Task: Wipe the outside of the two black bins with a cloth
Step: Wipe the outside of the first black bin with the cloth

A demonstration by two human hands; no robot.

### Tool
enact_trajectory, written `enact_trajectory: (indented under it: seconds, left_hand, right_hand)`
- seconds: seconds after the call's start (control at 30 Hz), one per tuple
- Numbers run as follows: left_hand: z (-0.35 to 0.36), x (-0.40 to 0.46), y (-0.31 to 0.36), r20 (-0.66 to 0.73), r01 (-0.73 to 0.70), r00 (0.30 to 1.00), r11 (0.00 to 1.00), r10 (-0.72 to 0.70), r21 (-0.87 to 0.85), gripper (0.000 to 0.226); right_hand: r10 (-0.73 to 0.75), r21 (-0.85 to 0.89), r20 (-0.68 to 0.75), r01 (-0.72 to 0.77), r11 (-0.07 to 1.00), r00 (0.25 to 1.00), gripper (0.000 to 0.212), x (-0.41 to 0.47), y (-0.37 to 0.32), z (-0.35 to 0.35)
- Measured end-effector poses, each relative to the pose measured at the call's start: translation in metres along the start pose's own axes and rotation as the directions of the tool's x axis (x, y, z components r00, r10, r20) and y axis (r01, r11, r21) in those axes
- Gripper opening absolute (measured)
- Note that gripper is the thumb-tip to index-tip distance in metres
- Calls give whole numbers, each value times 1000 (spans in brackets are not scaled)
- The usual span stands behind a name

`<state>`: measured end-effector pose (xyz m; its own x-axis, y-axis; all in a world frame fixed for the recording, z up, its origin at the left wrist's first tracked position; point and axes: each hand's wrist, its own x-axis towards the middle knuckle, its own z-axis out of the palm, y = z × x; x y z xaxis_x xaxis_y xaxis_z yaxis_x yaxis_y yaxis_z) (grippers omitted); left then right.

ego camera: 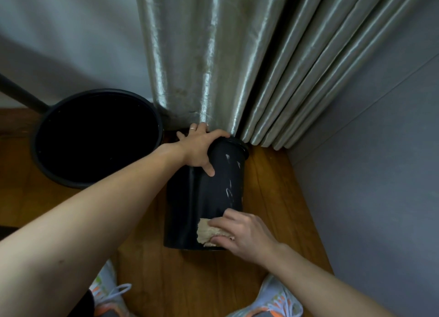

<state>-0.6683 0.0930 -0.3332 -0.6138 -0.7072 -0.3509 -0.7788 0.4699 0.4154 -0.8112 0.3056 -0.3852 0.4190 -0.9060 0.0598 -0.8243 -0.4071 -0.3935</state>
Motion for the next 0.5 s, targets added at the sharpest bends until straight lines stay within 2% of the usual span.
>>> enact_trajectory:
  seconds: [0.17,0.37,0.43,0.5]
  left_hand:
    - [3,-4,-11,-78,-28,997,984,14,-175,107]
    - [7,-6,-28,-152,-52,988,956,8,-288,104]
    - [8,-6,-30,-148,-68,989,956,26,-285,104]
    - [8,-5,-26,-120,-87,991,975,63,-204,107]
  right_hand:
    - [16,54,-8,-15,998,1000,36,0,-2,2]
    - [28,67,-25,-26,997,999,37,-3,2,1]
    - [25,56,-22,-24,998,999,37,-3,3,0]
    - [23,52,-12,-23,998,1000,37,-3,3,-1]
